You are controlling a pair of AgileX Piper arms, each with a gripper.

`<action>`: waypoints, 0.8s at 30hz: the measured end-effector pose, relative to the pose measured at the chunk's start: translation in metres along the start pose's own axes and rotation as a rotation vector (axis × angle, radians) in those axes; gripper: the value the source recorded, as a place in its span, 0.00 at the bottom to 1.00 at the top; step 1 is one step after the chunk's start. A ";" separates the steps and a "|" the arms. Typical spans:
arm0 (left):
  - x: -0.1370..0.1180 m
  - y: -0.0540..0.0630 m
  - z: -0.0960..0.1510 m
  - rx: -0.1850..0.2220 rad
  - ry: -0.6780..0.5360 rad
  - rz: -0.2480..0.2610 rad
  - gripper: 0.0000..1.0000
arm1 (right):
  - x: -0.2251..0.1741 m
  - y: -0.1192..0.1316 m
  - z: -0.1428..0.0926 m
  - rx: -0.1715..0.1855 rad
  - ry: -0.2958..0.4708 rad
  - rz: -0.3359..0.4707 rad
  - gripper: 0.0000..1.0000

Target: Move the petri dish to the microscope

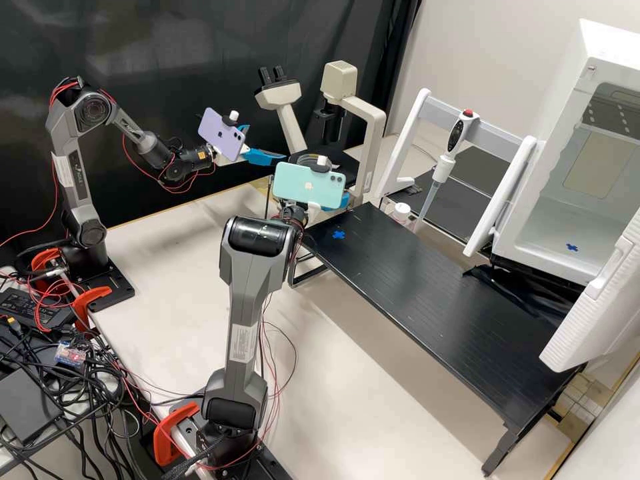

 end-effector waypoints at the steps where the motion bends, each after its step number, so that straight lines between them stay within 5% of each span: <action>1: 0.000 0.000 0.000 0.000 0.000 0.000 1.00 | -0.009 0.003 -0.002 -0.012 0.023 0.019 1.00; 5: 0.000 0.000 0.000 0.000 0.000 0.000 1.00 | -0.036 0.016 0.001 -0.036 0.083 0.091 1.00; 8: 0.000 0.000 0.000 0.000 0.000 0.000 1.00 | -0.043 0.040 0.035 -0.094 0.166 0.191 1.00; 15: 0.000 0.000 0.000 0.000 0.000 0.000 1.00 | -0.079 0.075 0.121 0.030 -0.086 0.363 1.00; 20: 0.000 0.000 0.000 0.000 0.000 0.000 1.00 | -0.099 0.085 0.139 0.062 -0.185 0.458 1.00; 24: 0.000 0.000 0.000 0.000 0.000 0.000 1.00 | -0.112 0.094 0.127 0.088 -0.176 0.538 1.00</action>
